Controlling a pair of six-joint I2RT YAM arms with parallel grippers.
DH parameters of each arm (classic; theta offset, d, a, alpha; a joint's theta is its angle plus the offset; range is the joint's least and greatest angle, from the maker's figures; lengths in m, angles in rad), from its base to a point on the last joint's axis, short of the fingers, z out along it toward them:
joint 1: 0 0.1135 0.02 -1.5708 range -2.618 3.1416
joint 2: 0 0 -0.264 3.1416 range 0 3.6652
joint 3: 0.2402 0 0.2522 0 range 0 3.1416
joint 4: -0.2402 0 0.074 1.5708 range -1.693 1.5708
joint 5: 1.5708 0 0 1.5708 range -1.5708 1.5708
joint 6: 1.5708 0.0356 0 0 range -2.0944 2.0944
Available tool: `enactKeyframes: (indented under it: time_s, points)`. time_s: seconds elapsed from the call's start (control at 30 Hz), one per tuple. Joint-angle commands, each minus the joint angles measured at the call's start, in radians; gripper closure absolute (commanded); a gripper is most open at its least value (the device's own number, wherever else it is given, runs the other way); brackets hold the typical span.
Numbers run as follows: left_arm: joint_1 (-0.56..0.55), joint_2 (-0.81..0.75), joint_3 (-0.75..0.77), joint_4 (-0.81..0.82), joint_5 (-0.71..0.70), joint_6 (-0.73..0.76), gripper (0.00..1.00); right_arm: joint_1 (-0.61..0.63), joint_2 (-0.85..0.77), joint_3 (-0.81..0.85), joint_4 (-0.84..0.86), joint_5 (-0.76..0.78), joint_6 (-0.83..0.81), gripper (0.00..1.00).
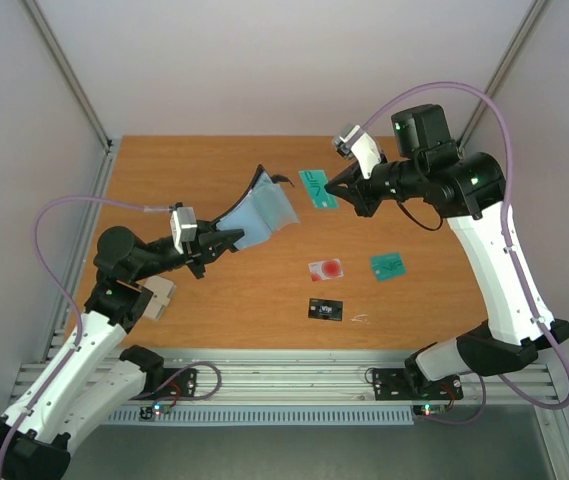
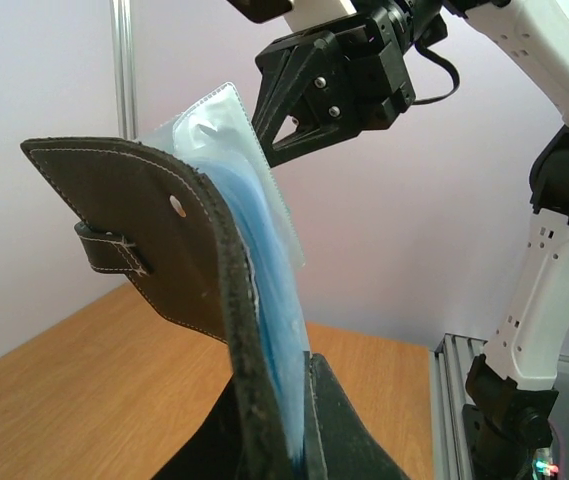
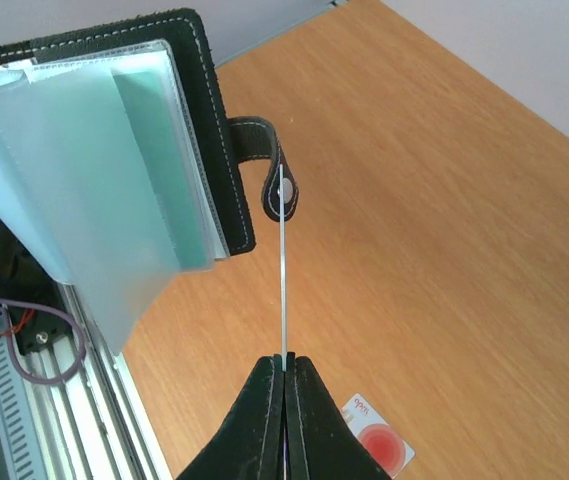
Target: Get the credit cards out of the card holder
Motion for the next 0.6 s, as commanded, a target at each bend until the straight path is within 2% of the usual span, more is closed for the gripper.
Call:
enactKeyframes:
  time_s: [0.0,0.17,0.37,0.47,0.57]
  points:
    - [0.001,-0.016,-0.008,0.029,-0.020,0.005,1.00,-0.009,-0.016,0.016,-0.030,0.040,-0.042,0.99]
    - [0.001,-0.019,-0.018,-0.010,-0.109,0.038,1.00,-0.016,-0.043,-0.156,-0.027,0.253,-0.156,0.99]
    - [0.001,-0.030,-0.033,-0.048,-0.175,0.080,1.00,-0.017,-0.030,-0.470,-0.077,0.549,-0.487,0.99]
    - [0.001,-0.040,-0.038,-0.058,-0.175,0.082,1.00,-0.042,-0.028,-0.552,-0.121,0.581,-0.607,0.99]
    - [0.001,-0.050,-0.050,-0.058,-0.179,0.084,1.00,-0.122,-0.048,-0.613,-0.142,0.509,-0.706,0.99]
